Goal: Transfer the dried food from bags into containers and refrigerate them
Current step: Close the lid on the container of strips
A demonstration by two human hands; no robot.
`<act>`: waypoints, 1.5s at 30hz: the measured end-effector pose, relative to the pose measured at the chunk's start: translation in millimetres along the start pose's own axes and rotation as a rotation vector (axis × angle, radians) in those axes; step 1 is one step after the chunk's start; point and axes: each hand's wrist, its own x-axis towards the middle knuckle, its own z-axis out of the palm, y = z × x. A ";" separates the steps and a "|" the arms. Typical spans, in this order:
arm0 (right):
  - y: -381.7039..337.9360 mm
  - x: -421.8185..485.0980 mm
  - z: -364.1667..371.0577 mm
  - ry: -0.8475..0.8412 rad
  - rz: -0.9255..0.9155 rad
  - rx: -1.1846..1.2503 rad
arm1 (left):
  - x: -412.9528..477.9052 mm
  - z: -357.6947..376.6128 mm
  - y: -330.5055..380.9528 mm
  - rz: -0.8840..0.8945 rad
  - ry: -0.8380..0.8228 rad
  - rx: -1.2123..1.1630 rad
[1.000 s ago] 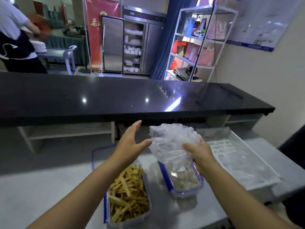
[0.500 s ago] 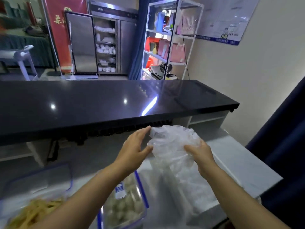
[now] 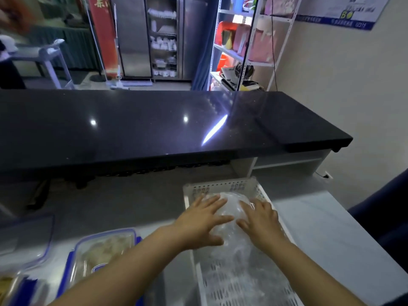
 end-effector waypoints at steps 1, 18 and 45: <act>2.1 2.7 1.3 -0.027 -0.011 0.011 | 6.0 3.4 0.5 0.008 -0.039 0.013; 25.9 14.2 29.9 -0.260 -0.327 -0.250 | 40.5 23.7 -4.1 -0.166 -0.293 0.118; -247.8 -37.6 -68.8 -0.048 -0.761 0.028 | -268.4 -47.6 -76.6 -0.681 0.318 -0.109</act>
